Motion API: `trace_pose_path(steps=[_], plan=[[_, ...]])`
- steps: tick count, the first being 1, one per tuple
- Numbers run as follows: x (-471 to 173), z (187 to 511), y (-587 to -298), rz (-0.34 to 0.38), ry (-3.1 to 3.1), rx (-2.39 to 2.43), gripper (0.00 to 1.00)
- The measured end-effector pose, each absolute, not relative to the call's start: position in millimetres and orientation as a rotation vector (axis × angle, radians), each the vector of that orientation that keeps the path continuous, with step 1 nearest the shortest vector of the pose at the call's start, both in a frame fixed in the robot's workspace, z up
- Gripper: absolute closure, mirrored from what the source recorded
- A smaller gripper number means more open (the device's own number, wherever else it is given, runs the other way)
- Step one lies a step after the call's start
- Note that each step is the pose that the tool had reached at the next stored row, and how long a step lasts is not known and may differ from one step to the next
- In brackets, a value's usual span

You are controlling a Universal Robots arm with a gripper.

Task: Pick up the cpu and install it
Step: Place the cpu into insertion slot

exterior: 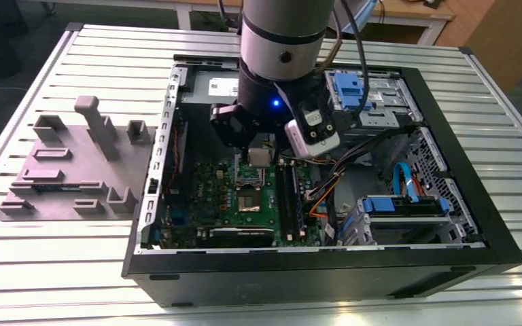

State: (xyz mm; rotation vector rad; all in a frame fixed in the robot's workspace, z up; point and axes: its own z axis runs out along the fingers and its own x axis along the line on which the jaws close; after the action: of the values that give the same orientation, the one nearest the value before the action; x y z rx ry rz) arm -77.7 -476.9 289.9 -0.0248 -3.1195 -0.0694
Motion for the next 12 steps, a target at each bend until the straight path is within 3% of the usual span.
trace_pose_path(steps=[12], plan=[[-77, 268, -477, -0.070, -3.120, -0.025, 0.53]])
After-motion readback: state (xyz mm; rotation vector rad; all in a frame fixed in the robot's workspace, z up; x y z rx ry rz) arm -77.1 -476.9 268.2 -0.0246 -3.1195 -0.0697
